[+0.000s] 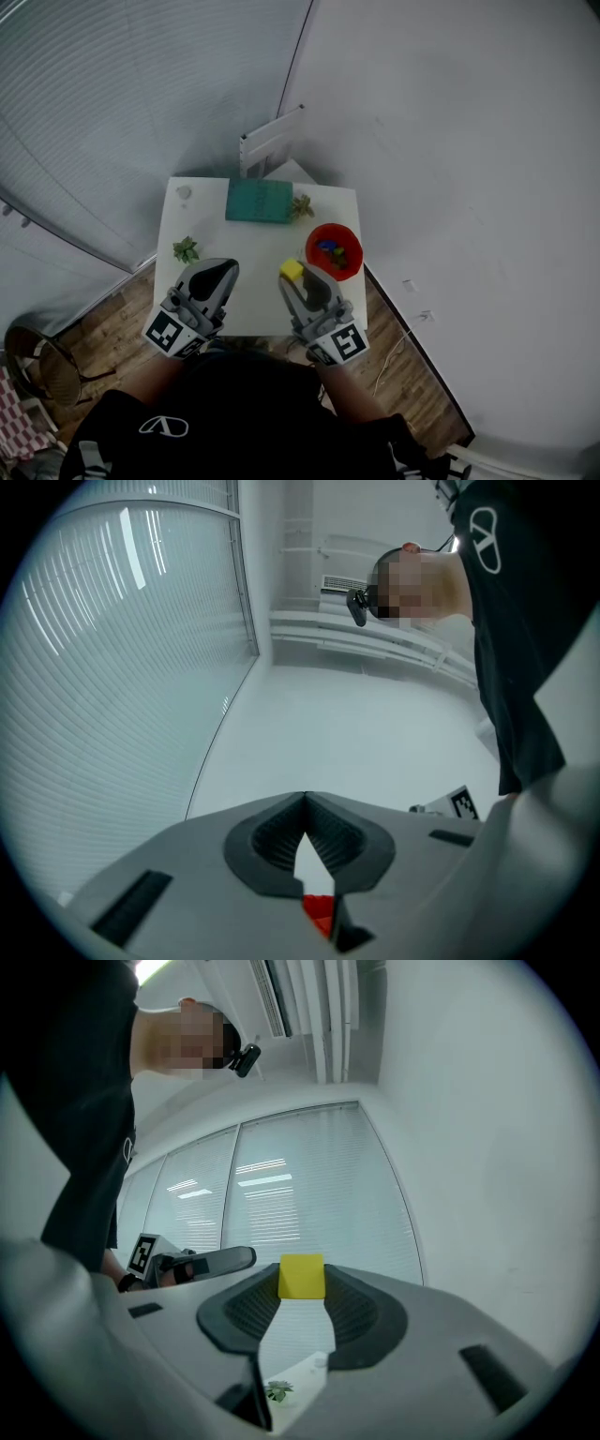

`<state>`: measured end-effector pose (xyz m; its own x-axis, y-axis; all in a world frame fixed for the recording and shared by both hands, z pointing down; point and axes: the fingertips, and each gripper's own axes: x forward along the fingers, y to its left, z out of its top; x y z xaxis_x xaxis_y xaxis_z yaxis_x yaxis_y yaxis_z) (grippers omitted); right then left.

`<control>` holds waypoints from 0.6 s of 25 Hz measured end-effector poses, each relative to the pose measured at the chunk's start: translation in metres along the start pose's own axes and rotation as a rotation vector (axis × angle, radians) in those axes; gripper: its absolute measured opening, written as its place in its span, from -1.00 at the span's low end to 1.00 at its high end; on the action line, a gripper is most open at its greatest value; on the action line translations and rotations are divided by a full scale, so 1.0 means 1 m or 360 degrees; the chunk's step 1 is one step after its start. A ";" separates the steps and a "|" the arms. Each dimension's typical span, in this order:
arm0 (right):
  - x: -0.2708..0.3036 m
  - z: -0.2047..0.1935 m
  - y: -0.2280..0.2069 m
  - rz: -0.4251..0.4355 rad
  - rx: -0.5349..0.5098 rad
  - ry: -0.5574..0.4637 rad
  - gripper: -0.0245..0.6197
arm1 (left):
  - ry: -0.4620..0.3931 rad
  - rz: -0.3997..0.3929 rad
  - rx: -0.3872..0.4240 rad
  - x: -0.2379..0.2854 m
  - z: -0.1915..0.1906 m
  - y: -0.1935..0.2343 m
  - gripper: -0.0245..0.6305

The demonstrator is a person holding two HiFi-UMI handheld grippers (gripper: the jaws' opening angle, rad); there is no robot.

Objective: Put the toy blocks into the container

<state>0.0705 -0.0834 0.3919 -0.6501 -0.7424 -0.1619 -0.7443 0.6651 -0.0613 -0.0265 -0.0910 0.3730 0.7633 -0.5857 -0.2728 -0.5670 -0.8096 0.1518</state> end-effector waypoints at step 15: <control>-0.019 -0.003 -0.076 -0.0235 -0.0086 0.0006 -0.46 | 0.0018 0.0013 0.0006 -0.001 -0.003 0.000 -0.91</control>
<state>0.1391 -0.1206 0.4029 -0.5333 -0.8323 -0.1513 -0.8390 0.5433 -0.0313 -0.0264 -0.0906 0.3762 0.7622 -0.5927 -0.2605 -0.5742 -0.8047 0.1507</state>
